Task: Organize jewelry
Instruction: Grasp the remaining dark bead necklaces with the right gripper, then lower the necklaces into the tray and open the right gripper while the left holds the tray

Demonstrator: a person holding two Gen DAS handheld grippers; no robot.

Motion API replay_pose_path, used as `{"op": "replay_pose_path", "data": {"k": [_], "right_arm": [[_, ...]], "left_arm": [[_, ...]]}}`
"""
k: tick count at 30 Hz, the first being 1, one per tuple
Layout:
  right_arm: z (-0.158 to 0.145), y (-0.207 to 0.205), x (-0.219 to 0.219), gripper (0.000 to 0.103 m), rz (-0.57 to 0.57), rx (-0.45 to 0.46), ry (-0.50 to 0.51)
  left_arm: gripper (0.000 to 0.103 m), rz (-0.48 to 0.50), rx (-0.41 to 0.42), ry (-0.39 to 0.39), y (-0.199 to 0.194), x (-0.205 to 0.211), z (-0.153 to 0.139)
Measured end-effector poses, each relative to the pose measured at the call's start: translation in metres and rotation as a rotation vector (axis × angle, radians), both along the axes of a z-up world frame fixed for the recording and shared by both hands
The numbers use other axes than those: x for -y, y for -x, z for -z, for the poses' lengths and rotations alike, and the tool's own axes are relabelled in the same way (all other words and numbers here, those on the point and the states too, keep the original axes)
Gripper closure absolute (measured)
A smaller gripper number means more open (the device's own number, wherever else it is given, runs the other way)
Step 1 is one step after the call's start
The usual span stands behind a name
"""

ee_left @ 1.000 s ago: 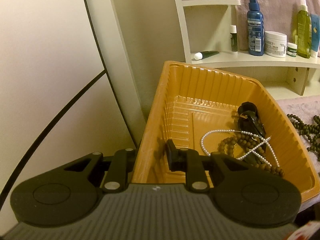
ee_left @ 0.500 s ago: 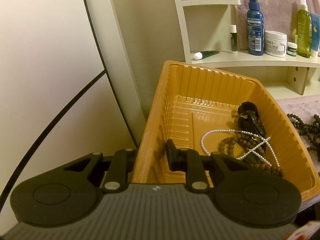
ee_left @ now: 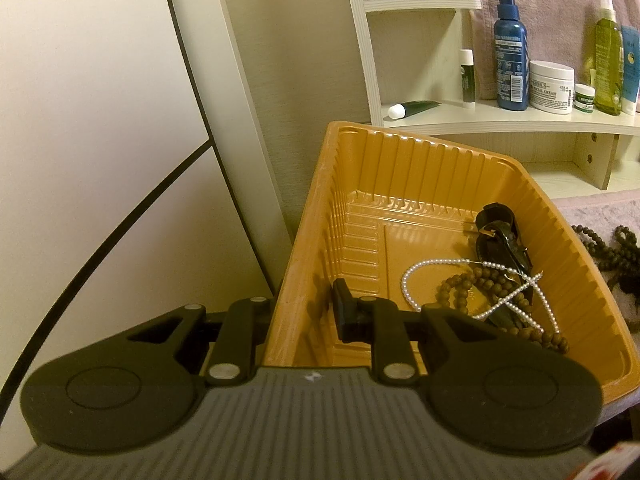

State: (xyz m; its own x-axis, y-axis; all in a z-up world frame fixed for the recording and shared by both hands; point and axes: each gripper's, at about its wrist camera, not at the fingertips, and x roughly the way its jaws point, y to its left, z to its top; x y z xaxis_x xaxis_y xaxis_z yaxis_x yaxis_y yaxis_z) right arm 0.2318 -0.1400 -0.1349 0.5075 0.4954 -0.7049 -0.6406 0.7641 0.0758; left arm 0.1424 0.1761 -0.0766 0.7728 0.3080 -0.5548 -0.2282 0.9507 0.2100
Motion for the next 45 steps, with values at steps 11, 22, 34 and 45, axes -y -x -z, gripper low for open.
{"op": "replay_pose_path", "data": {"k": [11,22,34,45], "right_arm": [[-0.029,0.01,0.01,0.088,0.004,0.024,-0.064],[-0.12,0.009,0.018,0.089,-0.014,0.158,-0.145],[-0.202,0.012,-0.001,0.089,-0.112,0.279,-0.263],[-0.277,0.011,-0.02,0.089,-0.205,0.4,-0.406]], "left_arm": [[0.083,0.001,0.001,-0.001,0.0,0.0,0.0],[0.083,0.003,0.004,0.001,0.0,0.0,0.001],[0.083,0.004,0.007,0.007,0.001,-0.002,0.001],[0.083,0.004,0.01,0.011,0.002,-0.002,0.0]]}}
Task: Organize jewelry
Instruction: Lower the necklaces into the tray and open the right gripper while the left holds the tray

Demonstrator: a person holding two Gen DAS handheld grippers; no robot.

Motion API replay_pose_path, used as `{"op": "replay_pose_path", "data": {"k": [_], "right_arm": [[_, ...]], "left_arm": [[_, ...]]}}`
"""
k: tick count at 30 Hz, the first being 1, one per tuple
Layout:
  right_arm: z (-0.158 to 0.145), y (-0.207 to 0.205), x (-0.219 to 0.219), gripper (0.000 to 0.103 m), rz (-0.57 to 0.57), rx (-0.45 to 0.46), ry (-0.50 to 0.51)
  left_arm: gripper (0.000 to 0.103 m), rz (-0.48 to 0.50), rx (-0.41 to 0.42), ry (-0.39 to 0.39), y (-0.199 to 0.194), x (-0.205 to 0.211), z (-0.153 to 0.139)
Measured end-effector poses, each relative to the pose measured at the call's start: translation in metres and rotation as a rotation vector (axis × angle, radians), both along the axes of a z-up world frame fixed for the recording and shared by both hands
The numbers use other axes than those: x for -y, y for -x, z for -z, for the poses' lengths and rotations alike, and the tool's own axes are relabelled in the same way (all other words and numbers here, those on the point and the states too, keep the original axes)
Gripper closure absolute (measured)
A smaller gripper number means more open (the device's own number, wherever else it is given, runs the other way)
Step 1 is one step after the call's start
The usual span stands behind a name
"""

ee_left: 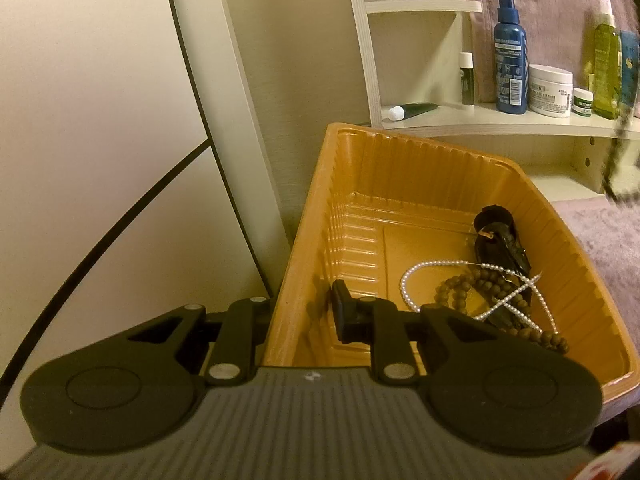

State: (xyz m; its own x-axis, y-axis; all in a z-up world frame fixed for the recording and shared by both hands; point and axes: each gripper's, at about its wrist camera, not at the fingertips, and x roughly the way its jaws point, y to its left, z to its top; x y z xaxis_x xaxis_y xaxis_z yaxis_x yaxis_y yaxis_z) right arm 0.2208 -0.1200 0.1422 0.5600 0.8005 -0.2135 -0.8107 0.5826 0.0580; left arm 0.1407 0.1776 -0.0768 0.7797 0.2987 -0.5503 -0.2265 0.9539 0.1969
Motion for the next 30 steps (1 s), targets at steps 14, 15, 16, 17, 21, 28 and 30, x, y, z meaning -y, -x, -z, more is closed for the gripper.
{"op": "replay_pose_path", "data": {"k": [14,15,16,17,21,28,30], "right_arm": [[0.044,0.002,-0.076,0.089,-0.123,-0.138,0.056],[0.051,0.001,-0.08,0.089,-0.122,-0.154,0.069],[0.059,-0.001,-0.083,0.089,-0.121,-0.172,0.086],[0.066,-0.002,-0.086,0.089,-0.12,-0.186,0.098],[0.084,-0.006,-0.096,0.089,-0.12,-0.235,0.123],[0.103,-0.012,-0.111,0.089,-0.151,-0.283,0.133],[0.112,-0.014,-0.114,0.088,-0.15,-0.321,0.14]], "left_arm": [[0.083,-0.001,0.001,0.001,0.001,0.0,0.0],[0.084,0.0,0.002,0.0,0.001,0.0,0.0],[0.084,-0.001,0.002,0.0,0.001,0.0,0.0],[0.083,-0.001,0.001,0.0,0.0,0.0,0.0],[0.083,-0.001,0.002,0.0,0.001,0.0,-0.001],[0.083,-0.002,0.002,0.001,0.002,0.001,-0.001],[0.083,-0.002,0.002,0.0,0.002,0.001,-0.001]]}}
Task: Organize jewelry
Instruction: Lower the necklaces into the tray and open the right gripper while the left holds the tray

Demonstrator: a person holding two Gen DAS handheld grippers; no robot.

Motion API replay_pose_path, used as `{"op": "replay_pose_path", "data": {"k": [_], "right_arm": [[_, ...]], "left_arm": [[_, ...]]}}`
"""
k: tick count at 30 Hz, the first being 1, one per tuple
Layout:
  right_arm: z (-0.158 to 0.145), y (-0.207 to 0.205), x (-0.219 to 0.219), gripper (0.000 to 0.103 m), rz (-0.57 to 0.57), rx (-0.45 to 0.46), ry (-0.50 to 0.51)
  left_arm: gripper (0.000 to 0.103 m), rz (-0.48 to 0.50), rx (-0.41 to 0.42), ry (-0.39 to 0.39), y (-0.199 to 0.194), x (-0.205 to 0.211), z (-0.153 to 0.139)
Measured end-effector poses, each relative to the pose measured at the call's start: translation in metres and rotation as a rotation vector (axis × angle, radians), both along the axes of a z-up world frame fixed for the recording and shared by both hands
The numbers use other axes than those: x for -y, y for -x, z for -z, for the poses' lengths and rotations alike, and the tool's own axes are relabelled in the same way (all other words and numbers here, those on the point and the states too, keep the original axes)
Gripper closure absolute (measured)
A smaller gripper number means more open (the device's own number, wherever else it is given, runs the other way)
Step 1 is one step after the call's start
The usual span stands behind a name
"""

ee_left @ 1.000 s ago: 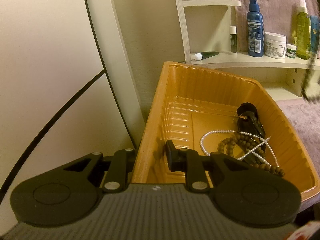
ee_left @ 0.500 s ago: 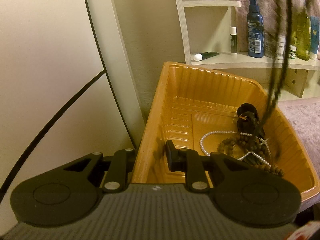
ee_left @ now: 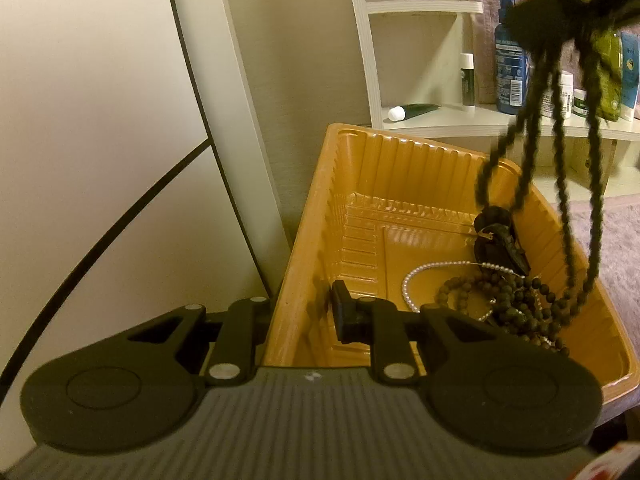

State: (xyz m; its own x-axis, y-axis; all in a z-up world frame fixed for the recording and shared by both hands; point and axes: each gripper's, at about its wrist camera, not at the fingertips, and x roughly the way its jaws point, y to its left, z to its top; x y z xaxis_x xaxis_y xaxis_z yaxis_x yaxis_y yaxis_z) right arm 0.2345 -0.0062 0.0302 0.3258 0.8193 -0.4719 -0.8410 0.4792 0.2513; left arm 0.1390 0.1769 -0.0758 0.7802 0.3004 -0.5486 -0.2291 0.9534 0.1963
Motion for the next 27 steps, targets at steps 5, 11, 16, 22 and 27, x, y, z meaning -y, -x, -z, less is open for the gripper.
{"op": "replay_pose_path", "data": {"k": [5,11,16,22,27], "right_arm": [[0.027,-0.008,-0.006,0.088,0.008,-0.062,0.036],[0.046,-0.014,0.0,0.056,0.042,-0.097,0.06],[0.051,-0.017,0.014,0.046,0.081,-0.113,0.063],[0.057,-0.015,0.031,0.04,0.132,-0.113,0.087],[0.059,-0.013,0.044,0.039,0.161,-0.13,0.088]], "left_arm": [[0.083,-0.001,0.001,0.001,0.0,0.0,0.0],[0.083,-0.002,-0.001,0.0,0.0,0.0,0.0],[0.083,-0.004,-0.001,0.001,-0.001,0.0,0.0],[0.083,-0.005,-0.002,-0.001,-0.002,0.0,0.0],[0.083,-0.007,-0.004,-0.003,-0.002,0.0,0.0]]}}
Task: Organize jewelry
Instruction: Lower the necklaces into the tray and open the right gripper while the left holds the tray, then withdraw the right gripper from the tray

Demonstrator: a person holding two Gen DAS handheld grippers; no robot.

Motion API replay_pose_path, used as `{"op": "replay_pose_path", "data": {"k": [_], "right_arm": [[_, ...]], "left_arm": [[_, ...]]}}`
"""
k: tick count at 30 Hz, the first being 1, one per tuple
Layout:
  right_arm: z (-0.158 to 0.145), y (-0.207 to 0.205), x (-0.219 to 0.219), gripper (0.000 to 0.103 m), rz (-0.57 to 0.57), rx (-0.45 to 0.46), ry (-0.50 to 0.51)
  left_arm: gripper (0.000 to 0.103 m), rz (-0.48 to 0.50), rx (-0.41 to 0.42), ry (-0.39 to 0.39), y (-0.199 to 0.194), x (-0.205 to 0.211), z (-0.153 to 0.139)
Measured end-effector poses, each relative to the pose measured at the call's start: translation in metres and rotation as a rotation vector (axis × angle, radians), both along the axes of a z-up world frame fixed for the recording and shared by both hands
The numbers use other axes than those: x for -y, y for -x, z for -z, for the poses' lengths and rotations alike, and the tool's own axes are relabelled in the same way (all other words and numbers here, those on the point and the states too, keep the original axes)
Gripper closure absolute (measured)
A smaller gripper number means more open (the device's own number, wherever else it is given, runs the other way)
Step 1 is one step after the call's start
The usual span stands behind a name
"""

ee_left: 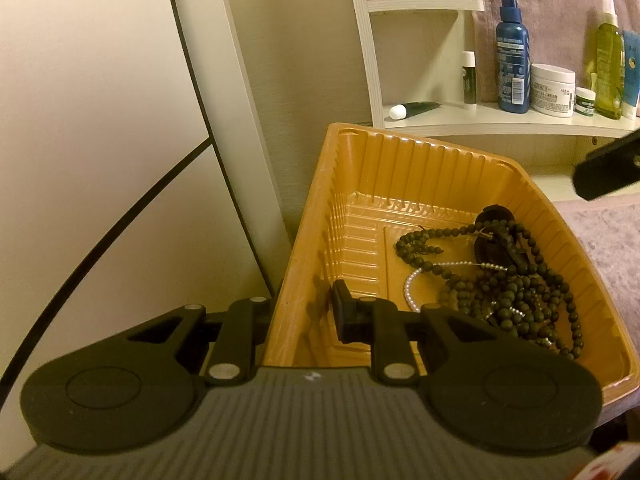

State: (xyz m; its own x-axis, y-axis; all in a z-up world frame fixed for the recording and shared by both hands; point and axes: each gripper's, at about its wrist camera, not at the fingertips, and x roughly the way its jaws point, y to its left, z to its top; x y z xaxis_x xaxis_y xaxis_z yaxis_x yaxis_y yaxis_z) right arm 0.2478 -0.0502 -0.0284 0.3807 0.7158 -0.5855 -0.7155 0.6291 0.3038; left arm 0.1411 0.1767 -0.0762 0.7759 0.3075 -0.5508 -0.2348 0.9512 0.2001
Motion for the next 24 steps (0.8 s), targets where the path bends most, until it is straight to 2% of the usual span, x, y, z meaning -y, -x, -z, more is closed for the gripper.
{"op": "replay_pose_path", "data": {"k": [17,24], "right_arm": [[0.016,0.015,0.063,0.038,0.14,-0.039,0.025],[0.019,0.019,0.087,0.038,0.206,-0.045,0.037]], "left_arm": [[0.082,-0.012,0.001,-0.004,0.0,0.001,0.0],[0.082,-0.029,0.003,0.044,-0.001,-0.006,0.0]]}}
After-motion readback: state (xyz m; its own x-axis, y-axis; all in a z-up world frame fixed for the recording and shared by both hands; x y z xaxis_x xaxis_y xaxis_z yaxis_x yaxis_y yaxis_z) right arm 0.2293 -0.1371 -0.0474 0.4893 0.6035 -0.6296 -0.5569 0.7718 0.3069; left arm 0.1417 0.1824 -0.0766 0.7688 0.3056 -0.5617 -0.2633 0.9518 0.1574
